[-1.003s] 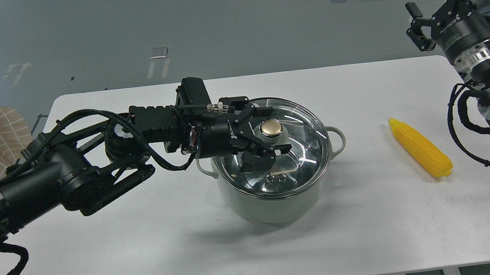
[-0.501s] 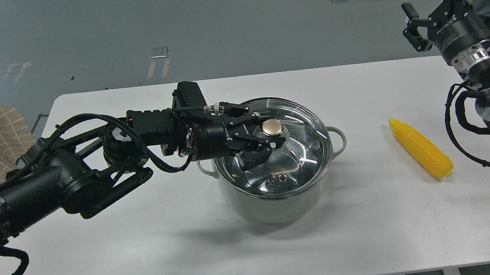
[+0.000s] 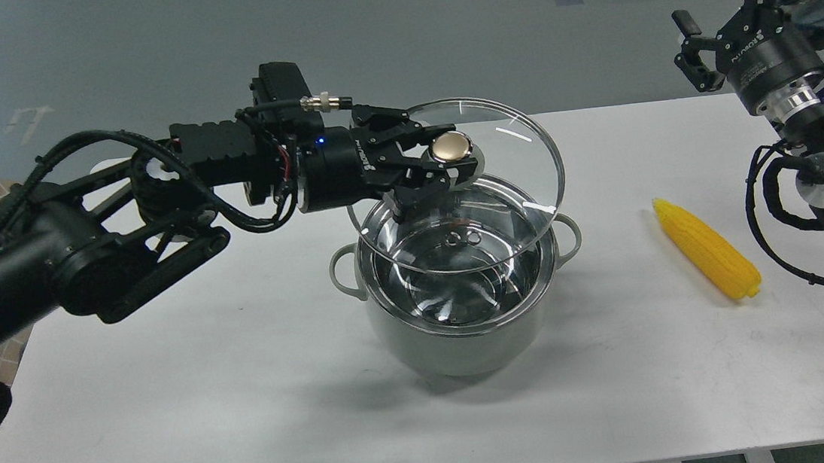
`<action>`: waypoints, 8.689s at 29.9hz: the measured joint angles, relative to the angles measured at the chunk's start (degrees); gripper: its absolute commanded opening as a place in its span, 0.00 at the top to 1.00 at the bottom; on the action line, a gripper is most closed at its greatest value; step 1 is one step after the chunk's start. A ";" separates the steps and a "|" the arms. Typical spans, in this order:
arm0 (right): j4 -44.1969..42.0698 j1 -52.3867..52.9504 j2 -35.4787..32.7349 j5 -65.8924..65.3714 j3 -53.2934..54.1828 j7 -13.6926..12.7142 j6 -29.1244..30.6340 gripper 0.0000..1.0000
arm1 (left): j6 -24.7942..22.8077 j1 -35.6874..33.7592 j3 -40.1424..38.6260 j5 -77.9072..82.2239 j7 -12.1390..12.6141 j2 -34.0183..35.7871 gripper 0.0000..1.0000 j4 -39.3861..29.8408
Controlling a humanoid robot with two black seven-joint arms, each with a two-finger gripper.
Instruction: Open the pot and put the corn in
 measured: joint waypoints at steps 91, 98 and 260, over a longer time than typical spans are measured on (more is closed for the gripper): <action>0.31 0.57 -1.54 -1.00 -0.34 0.00 0.05 0.00 | 14.79 17.51 -3.07 -59.95 -0.20 24.28 0.22 7.34; 1.15 4.51 -6.93 -9.72 -6.35 0.00 0.05 0.00 | -6.65 9.03 -10.40 -85.72 -0.20 20.17 0.15 10.90; 4.63 4.14 9.91 -13.70 -5.02 -0.01 -10.92 0.00 | -15.22 11.90 -19.29 -91.86 4.79 -11.52 0.02 31.26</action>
